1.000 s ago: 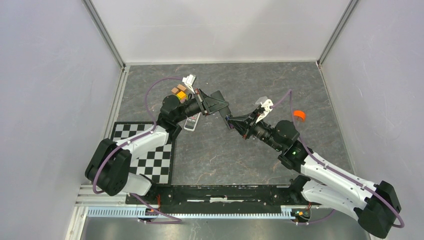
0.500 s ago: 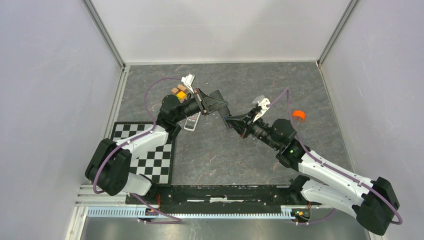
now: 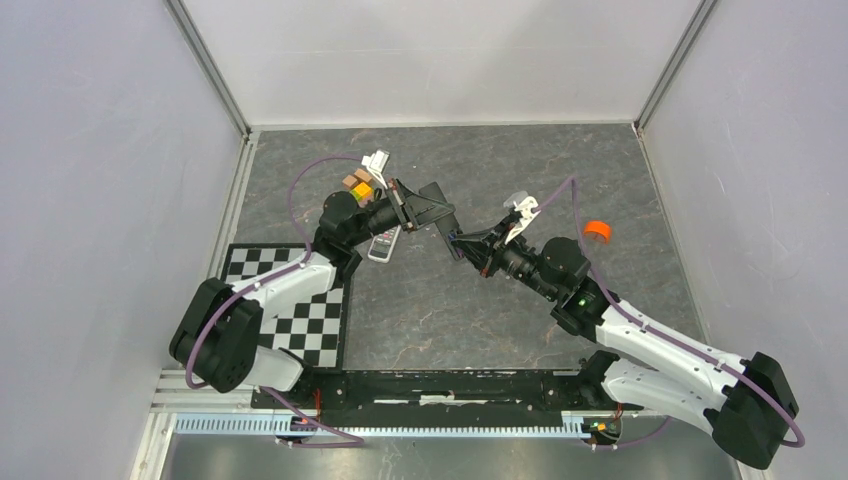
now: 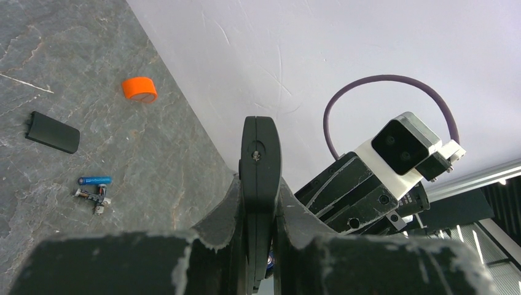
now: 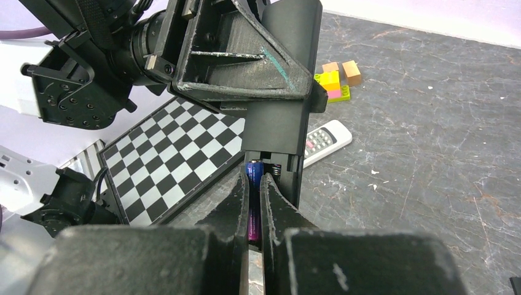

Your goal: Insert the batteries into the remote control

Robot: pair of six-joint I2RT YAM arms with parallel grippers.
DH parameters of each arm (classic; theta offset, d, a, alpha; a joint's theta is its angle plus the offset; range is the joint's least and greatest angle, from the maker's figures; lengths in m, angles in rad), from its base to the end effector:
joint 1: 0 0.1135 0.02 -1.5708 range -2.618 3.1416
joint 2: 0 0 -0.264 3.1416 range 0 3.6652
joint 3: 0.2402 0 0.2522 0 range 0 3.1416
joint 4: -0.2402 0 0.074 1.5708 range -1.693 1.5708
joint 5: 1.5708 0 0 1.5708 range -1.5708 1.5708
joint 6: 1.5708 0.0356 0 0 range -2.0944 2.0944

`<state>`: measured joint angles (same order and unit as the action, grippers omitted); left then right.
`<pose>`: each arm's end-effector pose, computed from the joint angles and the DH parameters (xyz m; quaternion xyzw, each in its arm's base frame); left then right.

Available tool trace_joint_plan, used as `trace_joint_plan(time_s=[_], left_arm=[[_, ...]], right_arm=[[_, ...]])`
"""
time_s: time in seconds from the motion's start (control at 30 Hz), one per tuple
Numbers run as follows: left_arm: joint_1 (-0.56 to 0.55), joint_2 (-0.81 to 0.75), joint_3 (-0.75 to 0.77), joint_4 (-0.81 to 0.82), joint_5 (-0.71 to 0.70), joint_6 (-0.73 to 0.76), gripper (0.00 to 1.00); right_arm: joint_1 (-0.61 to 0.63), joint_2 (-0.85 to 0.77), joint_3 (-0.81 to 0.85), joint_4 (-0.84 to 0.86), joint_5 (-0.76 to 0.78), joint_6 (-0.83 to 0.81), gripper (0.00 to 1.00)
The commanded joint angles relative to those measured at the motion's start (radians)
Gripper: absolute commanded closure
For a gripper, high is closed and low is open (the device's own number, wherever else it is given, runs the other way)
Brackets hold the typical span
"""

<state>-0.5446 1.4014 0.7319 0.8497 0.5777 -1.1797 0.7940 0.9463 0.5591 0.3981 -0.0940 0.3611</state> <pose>0.2525 -0.1757 0.2874 0.0161 0.6517 -0.6776 0.3405 0.1550 0.1625 0.2919 -0.1835 0.6789 0.4154 0.5769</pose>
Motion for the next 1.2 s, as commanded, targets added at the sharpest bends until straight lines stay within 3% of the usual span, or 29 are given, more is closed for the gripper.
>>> trace_joint_plan(time_s=[0.0, 0.13, 0.5, 0.73, 1.17], left_arm=[[0.003, -0.093, 0.024, 0.244, -0.009, -0.079, 0.98], [0.004, -0.096, 0.008, 0.308, 0.002, -0.081, 0.98], [0.005, -0.084, 0.002, 0.407, 0.03, -0.1, 0.98], [0.005, -0.084, 0.008, 0.375, 0.043, -0.129, 0.98], [0.008, -0.081, -0.039, 0.233, 0.039, -0.032, 0.98]], right_arm=[[-0.002, 0.034, -0.042, -0.242, 0.017, -0.003, 0.96], [-0.001, 0.103, 0.035, -0.379, 0.081, 0.012, 0.97], [-0.001, 0.17, 0.071, -0.468, 0.048, -0.015, 0.95], [-0.001, 0.15, 0.071, -0.423, 0.075, -0.026, 0.82], [-0.001, 0.08, 0.144, -0.343, 0.114, -0.031, 0.58]])
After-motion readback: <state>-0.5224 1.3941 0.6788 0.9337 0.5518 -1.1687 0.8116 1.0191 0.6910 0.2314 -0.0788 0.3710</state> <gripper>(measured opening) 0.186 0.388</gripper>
